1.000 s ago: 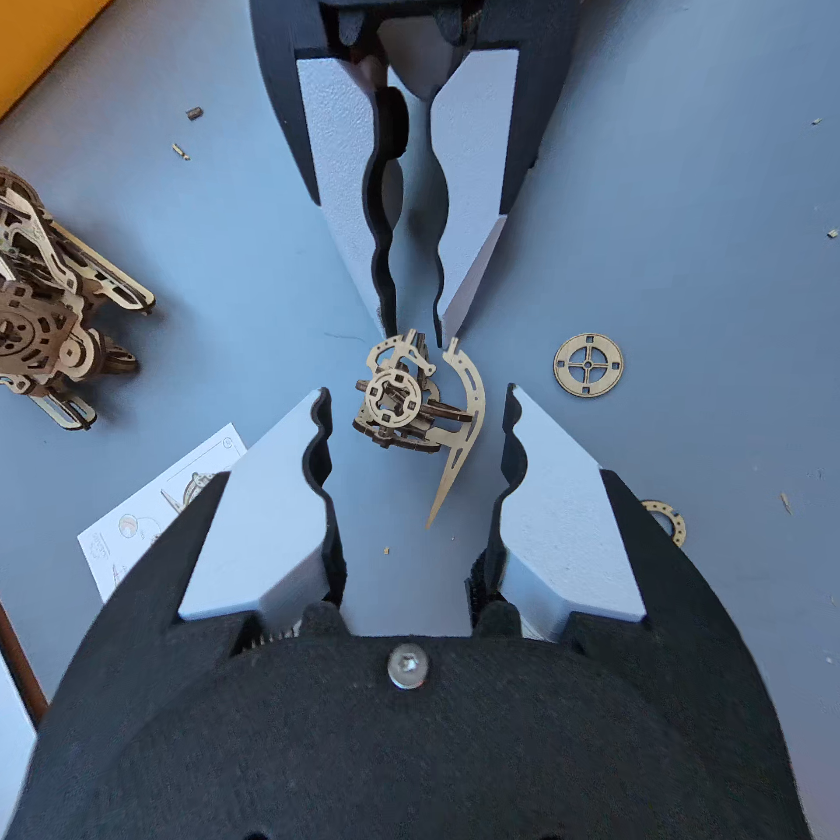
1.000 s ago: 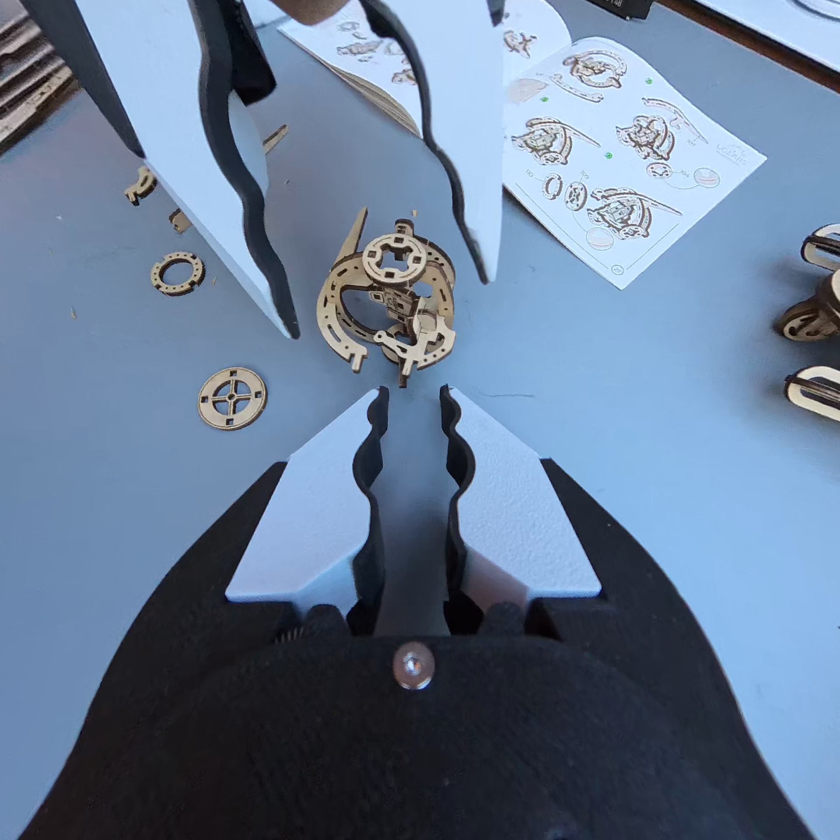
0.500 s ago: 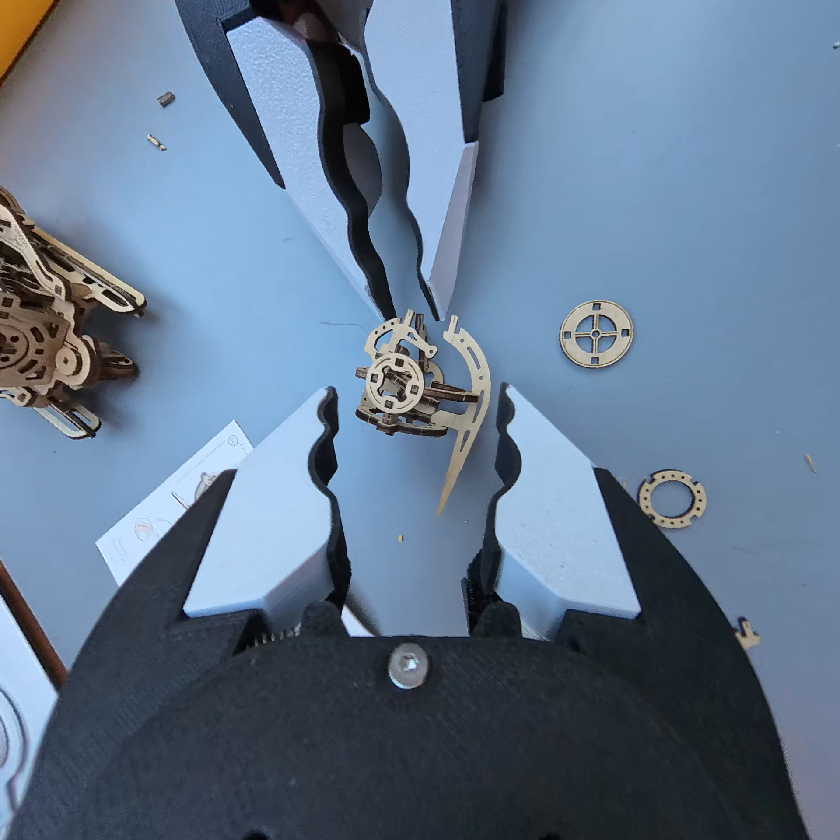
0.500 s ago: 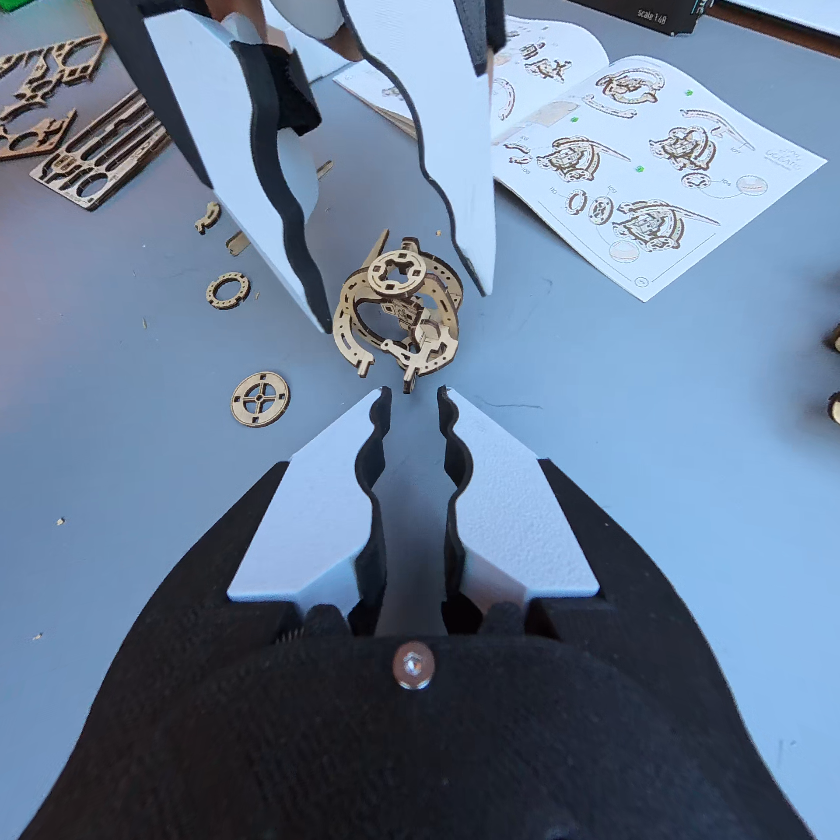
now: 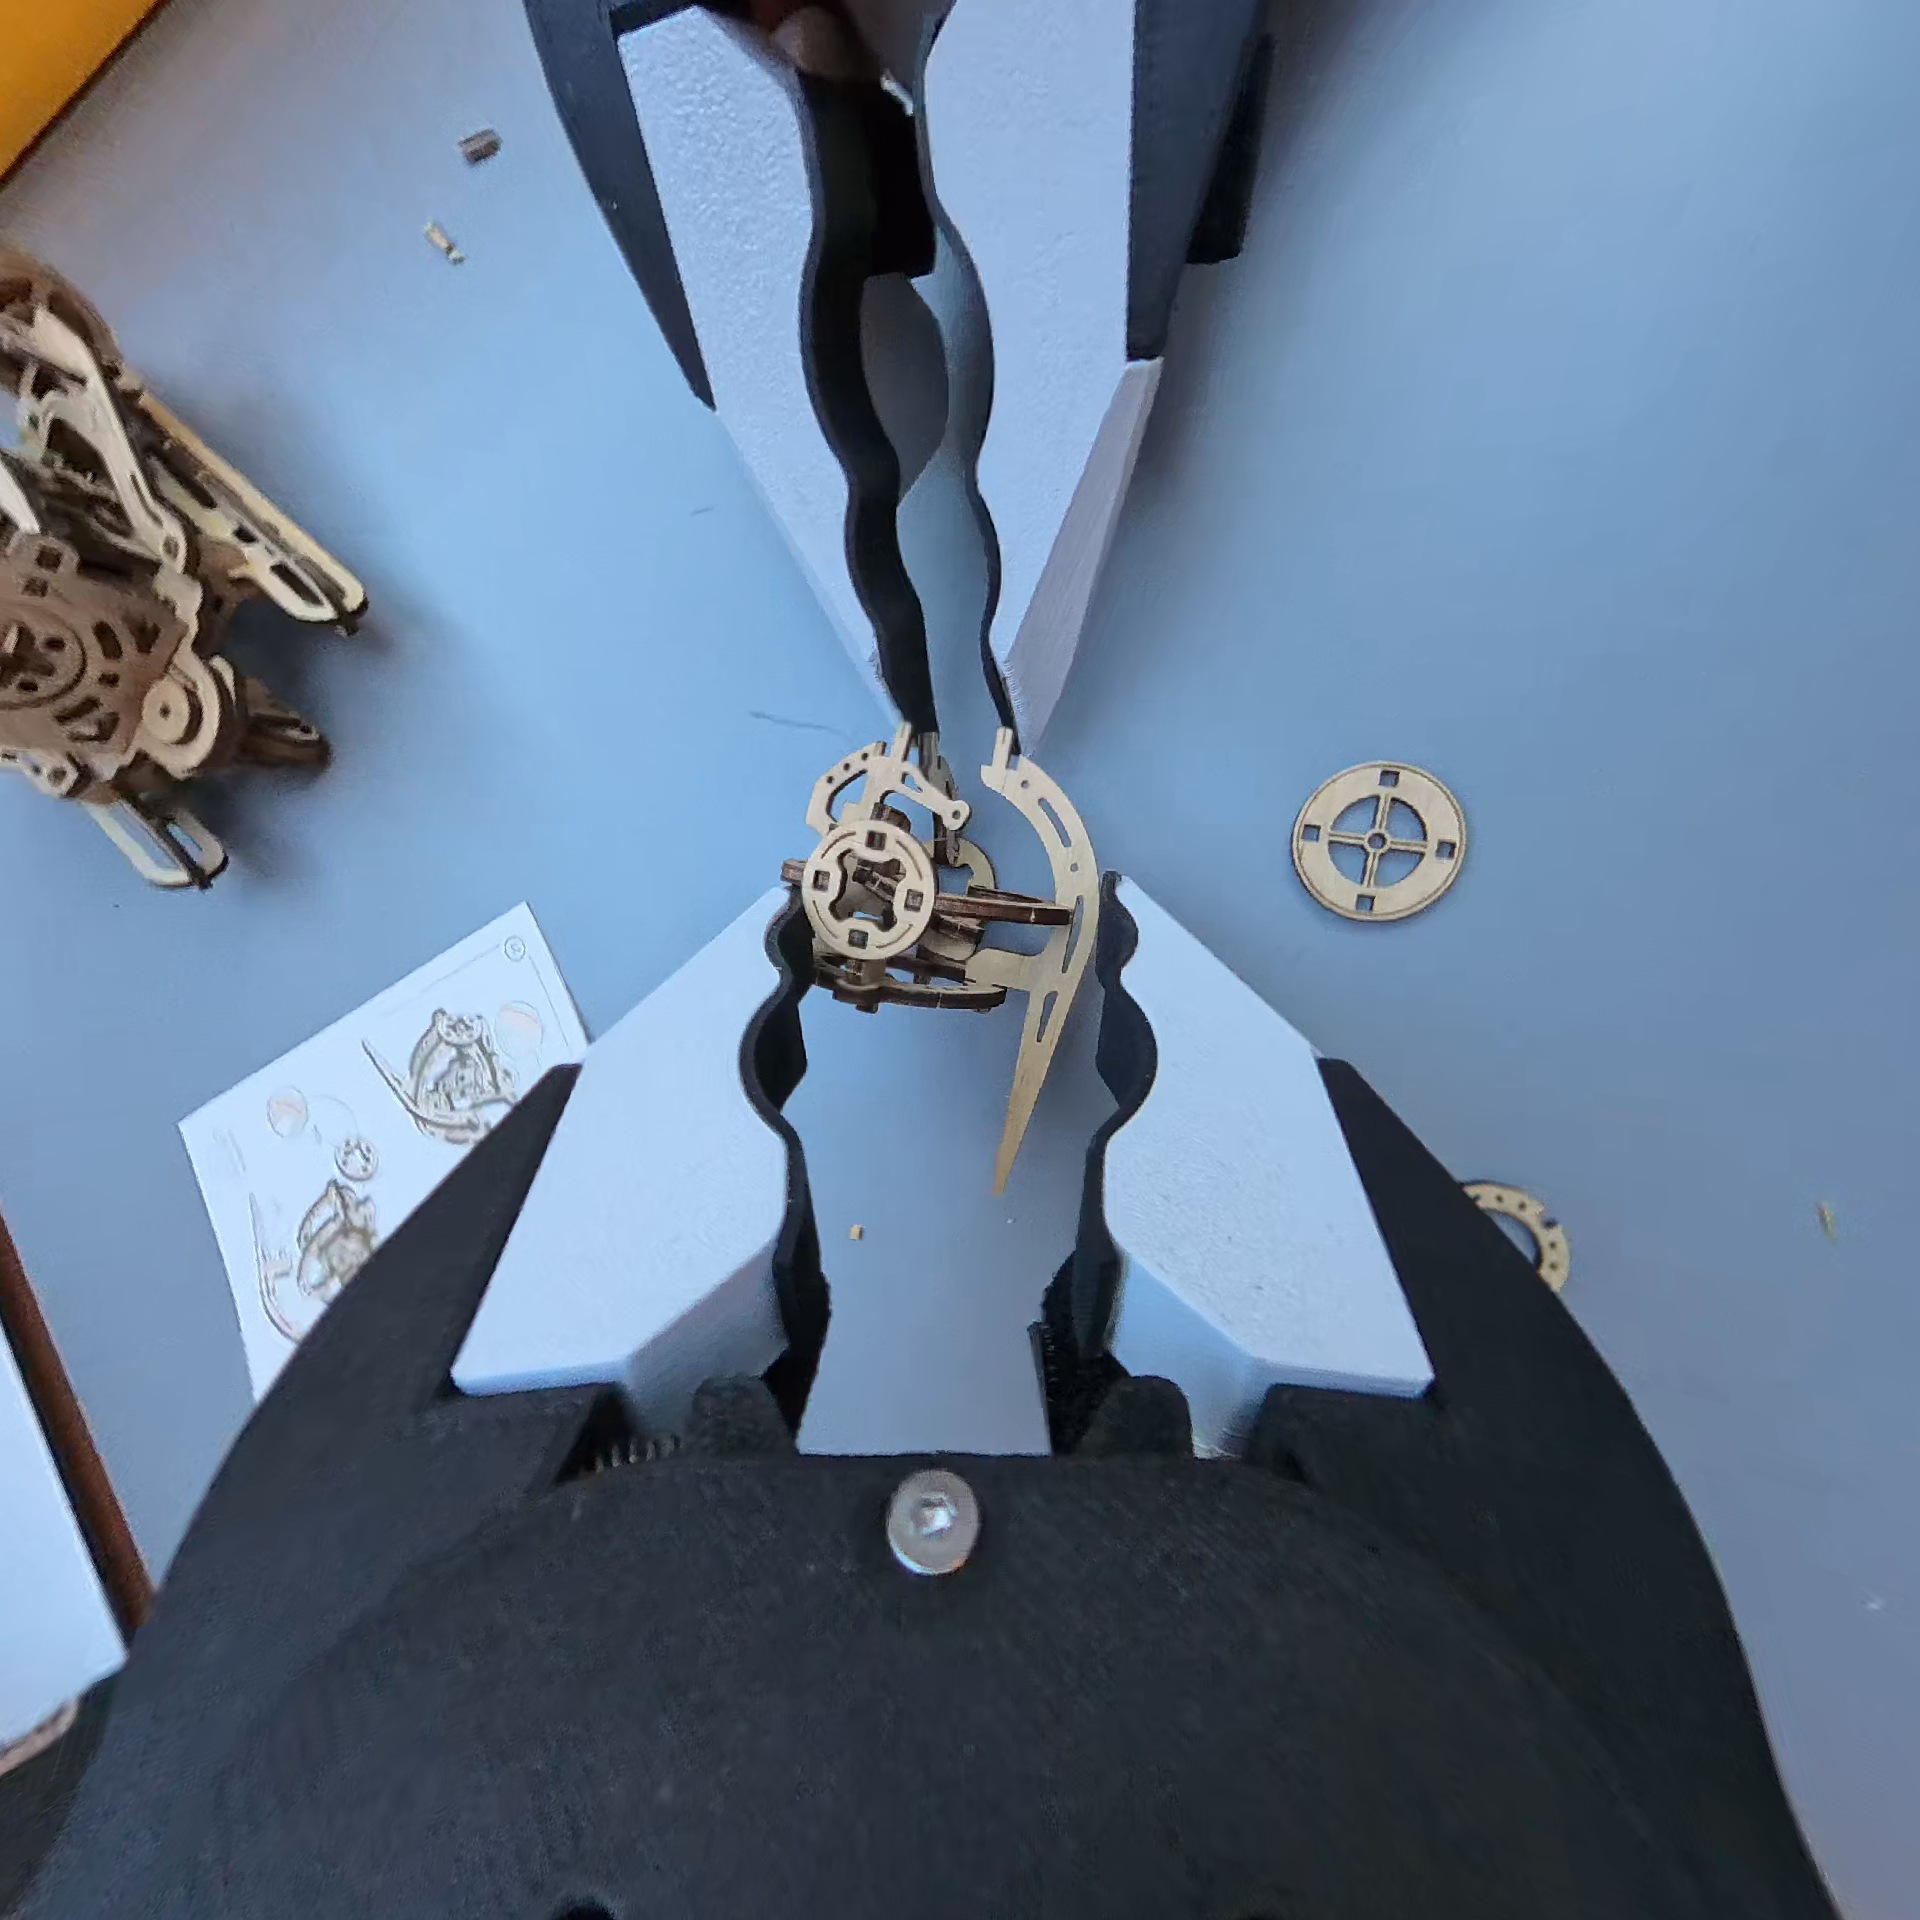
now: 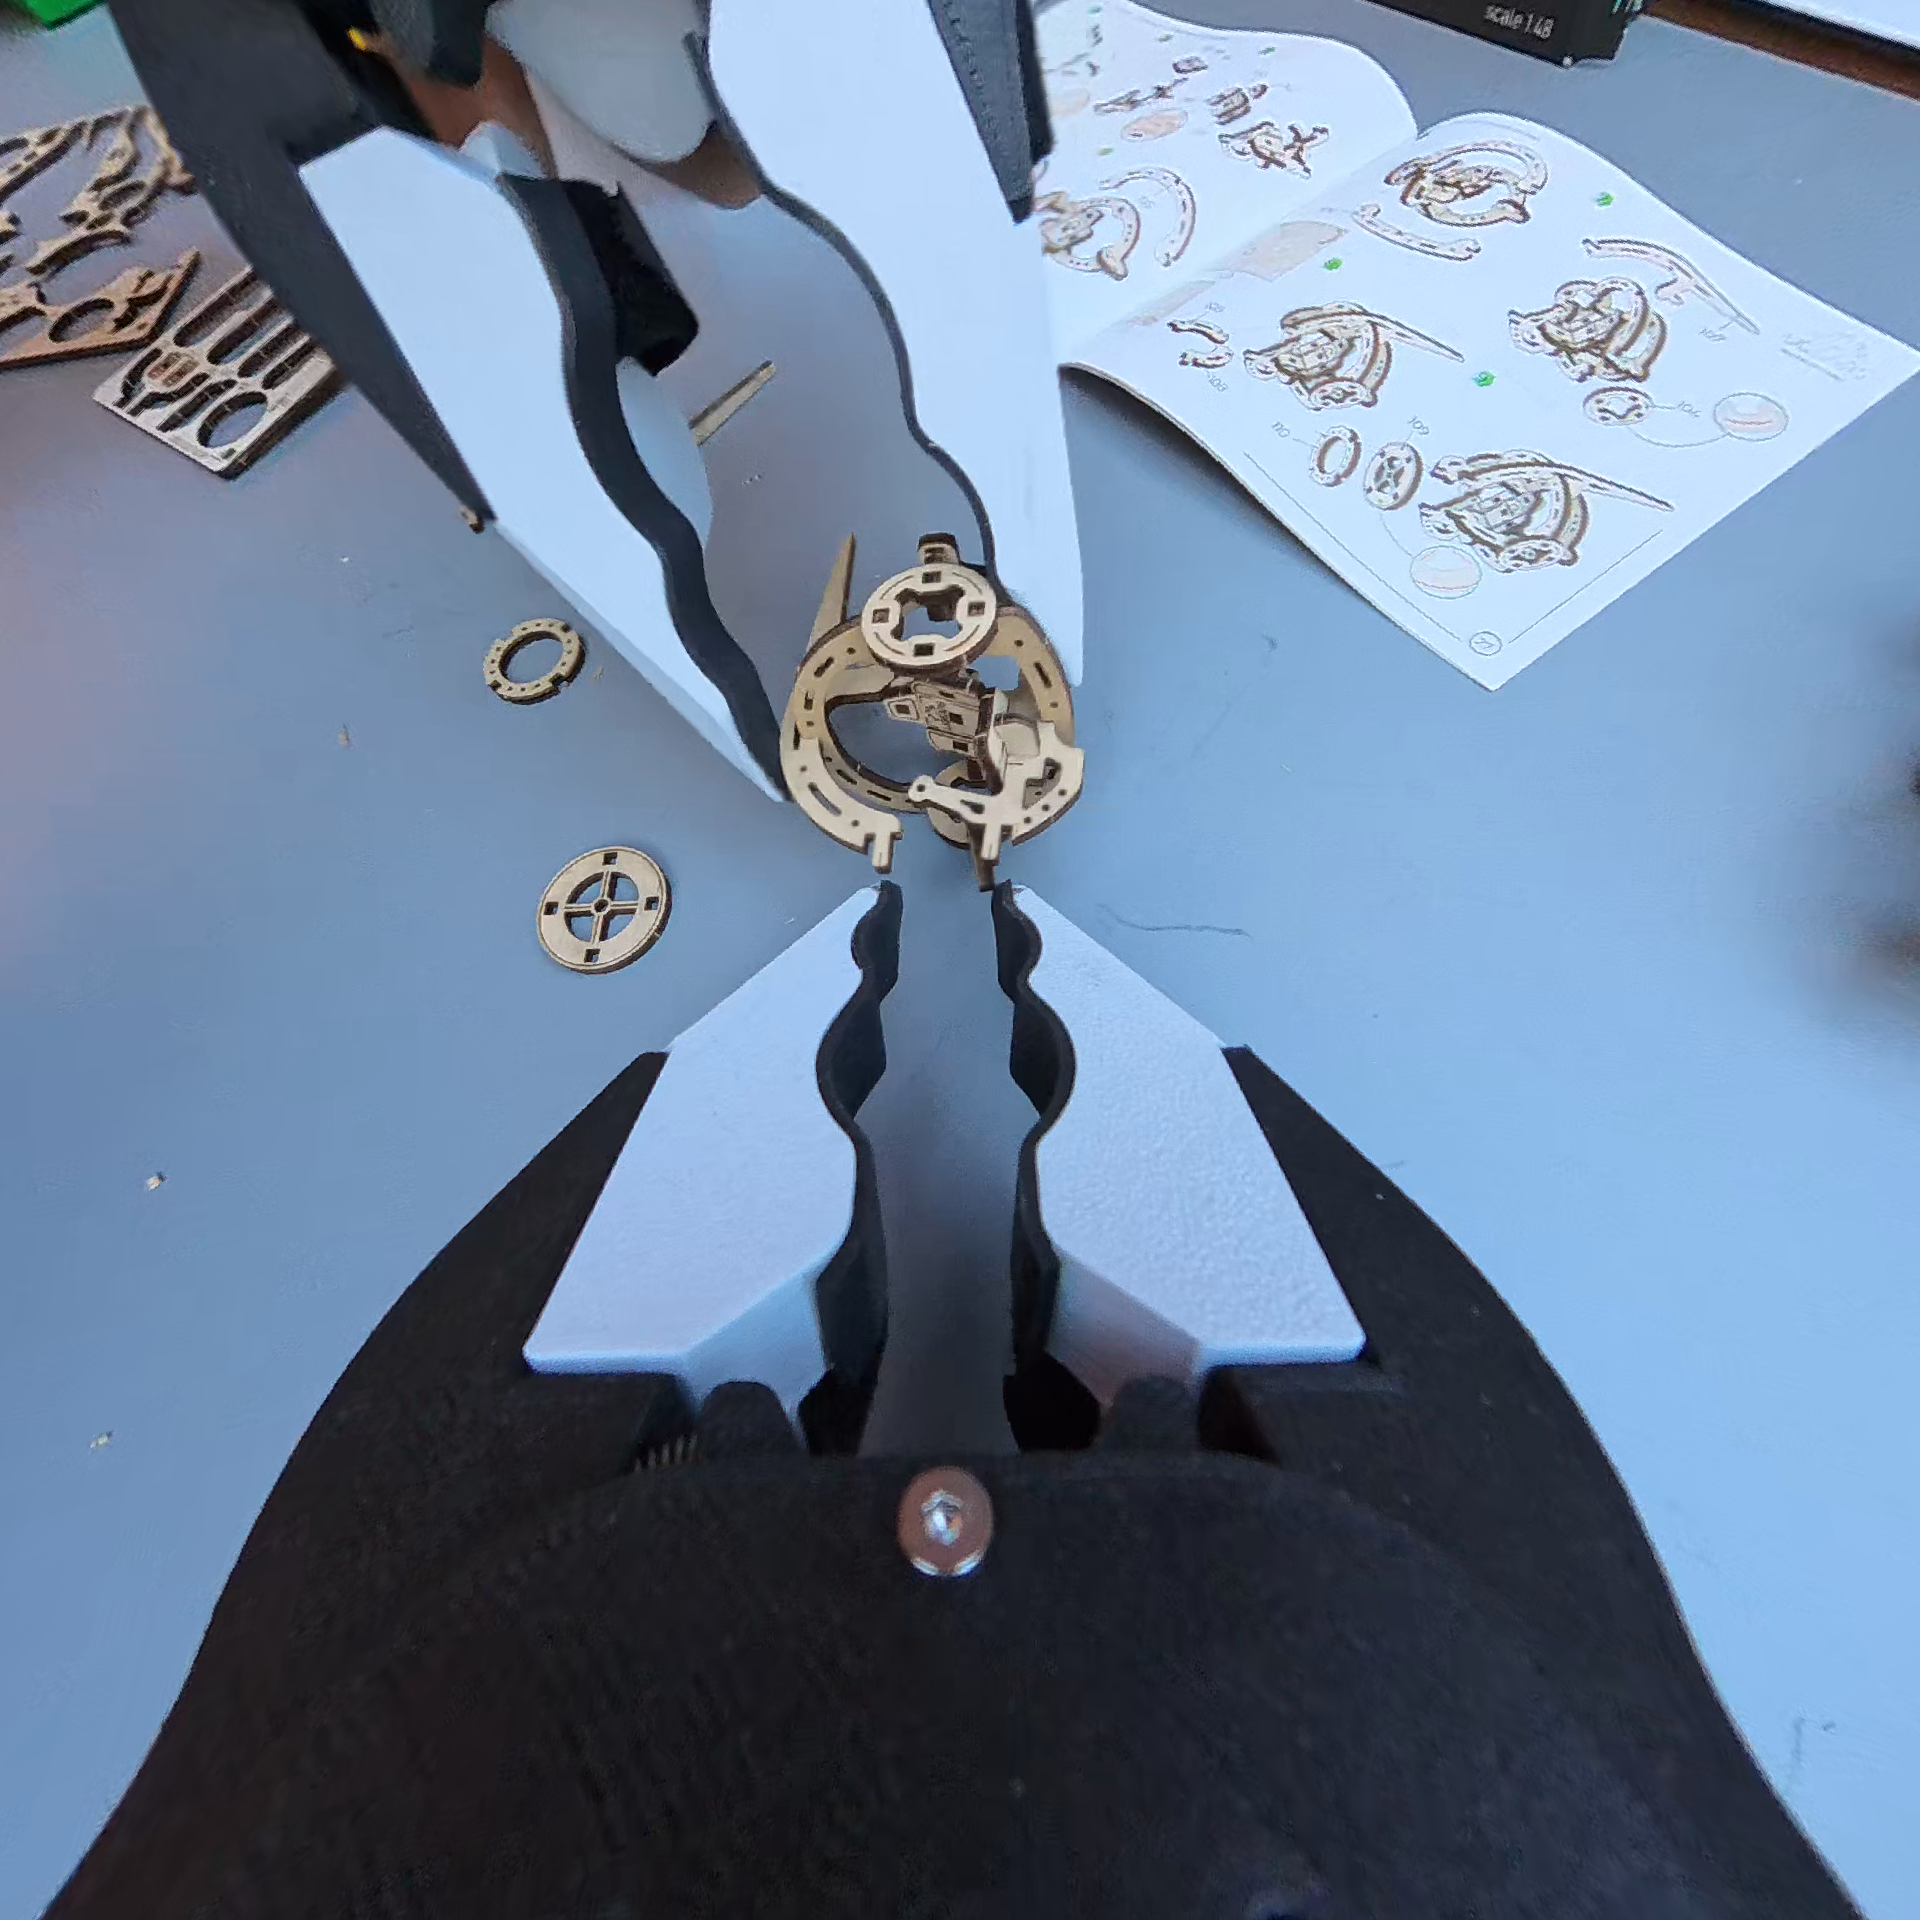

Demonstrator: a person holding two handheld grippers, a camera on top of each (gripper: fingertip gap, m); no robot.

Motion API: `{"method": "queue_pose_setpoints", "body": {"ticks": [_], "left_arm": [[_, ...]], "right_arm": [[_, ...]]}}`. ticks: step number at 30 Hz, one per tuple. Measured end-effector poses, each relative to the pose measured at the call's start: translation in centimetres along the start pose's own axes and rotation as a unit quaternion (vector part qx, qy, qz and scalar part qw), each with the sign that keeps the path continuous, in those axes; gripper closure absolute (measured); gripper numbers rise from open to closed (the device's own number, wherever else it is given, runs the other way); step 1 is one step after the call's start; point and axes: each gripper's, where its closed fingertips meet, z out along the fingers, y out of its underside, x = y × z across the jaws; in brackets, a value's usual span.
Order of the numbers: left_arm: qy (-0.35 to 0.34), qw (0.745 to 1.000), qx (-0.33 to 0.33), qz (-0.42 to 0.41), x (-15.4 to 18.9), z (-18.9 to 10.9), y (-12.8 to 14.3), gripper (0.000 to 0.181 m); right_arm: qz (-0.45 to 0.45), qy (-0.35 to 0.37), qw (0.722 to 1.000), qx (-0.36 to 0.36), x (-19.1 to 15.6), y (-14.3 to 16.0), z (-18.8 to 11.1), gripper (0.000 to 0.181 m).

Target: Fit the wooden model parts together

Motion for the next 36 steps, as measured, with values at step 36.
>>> {"method": "queue_pose_setpoints", "body": {"ticks": [36], "left_arm": [[-0.076,0.995,-0.005,-0.068,0.38,0.16,-0.18,0.126]], "right_arm": [[-0.057,-0.034,0.998,-0.012,-0.05,-0.31,0.7,0.18]]}}
